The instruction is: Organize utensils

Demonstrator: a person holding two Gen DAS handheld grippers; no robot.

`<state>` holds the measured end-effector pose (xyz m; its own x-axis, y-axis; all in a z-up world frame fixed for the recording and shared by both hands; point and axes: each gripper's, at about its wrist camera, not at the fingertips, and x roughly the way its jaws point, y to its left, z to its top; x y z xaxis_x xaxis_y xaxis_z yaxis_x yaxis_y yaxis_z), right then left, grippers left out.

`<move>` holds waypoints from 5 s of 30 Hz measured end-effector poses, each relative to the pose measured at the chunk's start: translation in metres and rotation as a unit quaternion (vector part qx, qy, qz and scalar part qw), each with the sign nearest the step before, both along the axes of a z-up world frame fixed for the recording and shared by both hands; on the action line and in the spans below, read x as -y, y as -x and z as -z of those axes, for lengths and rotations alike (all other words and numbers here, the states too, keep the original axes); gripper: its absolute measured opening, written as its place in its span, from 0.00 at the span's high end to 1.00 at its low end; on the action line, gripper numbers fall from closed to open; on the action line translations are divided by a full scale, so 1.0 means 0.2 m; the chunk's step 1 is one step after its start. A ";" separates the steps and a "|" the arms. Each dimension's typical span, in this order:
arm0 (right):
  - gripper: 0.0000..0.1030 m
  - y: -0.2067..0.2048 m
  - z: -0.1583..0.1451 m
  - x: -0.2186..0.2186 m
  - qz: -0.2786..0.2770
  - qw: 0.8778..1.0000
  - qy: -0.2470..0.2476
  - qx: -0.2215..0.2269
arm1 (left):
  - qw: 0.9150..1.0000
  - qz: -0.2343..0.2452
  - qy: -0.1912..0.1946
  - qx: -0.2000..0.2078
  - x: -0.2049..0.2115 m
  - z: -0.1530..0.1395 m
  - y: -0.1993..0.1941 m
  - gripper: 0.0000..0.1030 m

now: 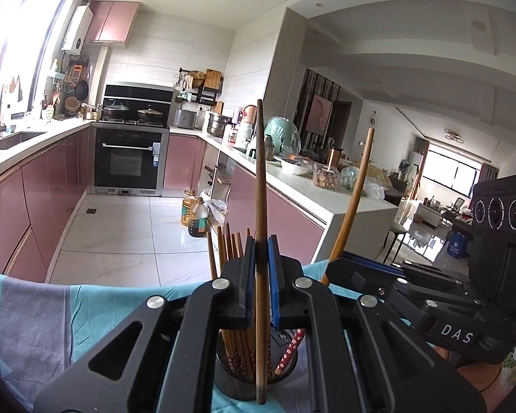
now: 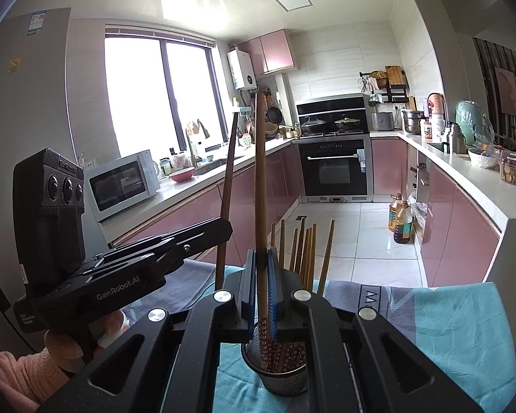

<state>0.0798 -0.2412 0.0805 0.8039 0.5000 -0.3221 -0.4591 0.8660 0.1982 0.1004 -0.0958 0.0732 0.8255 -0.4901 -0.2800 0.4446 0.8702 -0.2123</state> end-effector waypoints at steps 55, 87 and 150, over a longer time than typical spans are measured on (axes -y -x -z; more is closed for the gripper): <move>0.95 -0.16 0.21 0.00 0.010 0.998 0.004 -0.060 | 1.000 -0.022 -0.005 -0.013 0.09 0.12 -0.22 0.93; 0.94 -0.28 0.35 -0.02 0.015 0.995 0.012 -0.102 | 0.993 0.019 -0.072 -0.094 0.09 0.30 -0.26 0.91; 0.06 0.45 0.35 -0.29 0.093 0.993 0.038 0.065 | 0.976 -0.191 -0.089 0.055 -0.57 0.23 0.68 0.06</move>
<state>-0.0095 -0.1828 0.0100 0.9170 0.3177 -0.2410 -0.3078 0.9482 0.0788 -0.0351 0.0184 0.0281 0.9681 -0.0924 -0.2328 0.0923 0.9957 -0.0115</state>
